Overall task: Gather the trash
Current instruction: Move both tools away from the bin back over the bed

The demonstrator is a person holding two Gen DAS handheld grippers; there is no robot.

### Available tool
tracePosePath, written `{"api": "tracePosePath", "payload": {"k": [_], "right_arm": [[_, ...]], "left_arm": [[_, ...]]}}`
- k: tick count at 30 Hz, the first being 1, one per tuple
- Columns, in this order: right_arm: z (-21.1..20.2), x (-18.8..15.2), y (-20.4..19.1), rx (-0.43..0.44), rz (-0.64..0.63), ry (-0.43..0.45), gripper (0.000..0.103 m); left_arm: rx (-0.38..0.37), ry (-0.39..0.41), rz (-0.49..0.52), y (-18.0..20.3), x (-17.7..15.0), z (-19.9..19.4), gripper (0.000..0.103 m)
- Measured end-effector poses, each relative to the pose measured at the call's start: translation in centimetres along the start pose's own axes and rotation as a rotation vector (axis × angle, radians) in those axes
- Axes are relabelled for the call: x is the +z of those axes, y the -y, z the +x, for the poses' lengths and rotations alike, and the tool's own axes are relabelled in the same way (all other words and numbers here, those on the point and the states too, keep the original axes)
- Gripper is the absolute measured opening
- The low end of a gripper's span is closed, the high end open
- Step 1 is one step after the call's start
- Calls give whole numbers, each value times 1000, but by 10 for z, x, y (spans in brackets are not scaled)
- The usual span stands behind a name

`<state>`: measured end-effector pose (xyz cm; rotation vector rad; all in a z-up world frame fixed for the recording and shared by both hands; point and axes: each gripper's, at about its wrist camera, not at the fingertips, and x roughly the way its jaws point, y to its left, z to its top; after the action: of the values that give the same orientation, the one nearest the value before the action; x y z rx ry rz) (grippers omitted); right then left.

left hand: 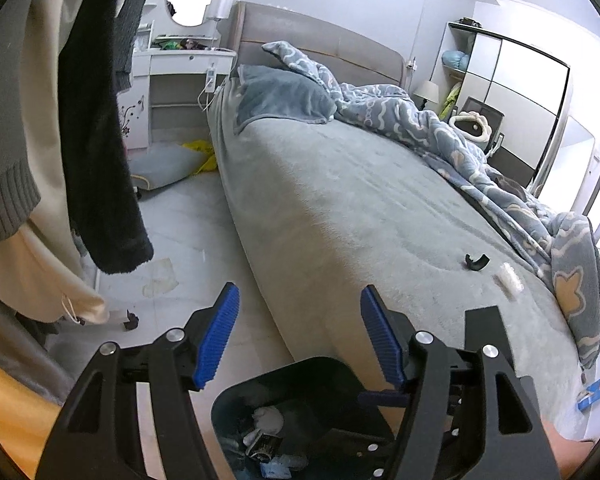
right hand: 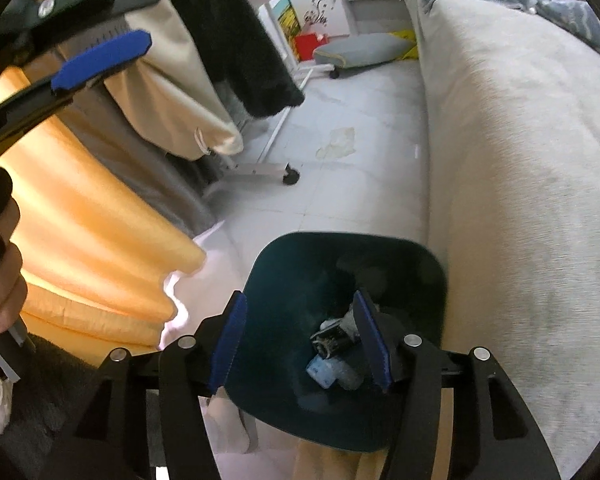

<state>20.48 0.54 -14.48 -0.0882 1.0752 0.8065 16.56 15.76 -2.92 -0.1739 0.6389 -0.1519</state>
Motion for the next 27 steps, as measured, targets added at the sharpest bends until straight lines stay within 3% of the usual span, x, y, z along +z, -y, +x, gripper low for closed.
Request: {"api": "tracePosePath", "payload": {"k": [14, 27], "right_arm": [[-69, 0, 52, -103, 51, 167, 59], [-108, -2, 109, -197, 90, 243, 62]], "left_arm": [[-45, 5, 25, 46, 10, 12, 75], [-64, -19, 66, 84, 17, 44, 79]]}}
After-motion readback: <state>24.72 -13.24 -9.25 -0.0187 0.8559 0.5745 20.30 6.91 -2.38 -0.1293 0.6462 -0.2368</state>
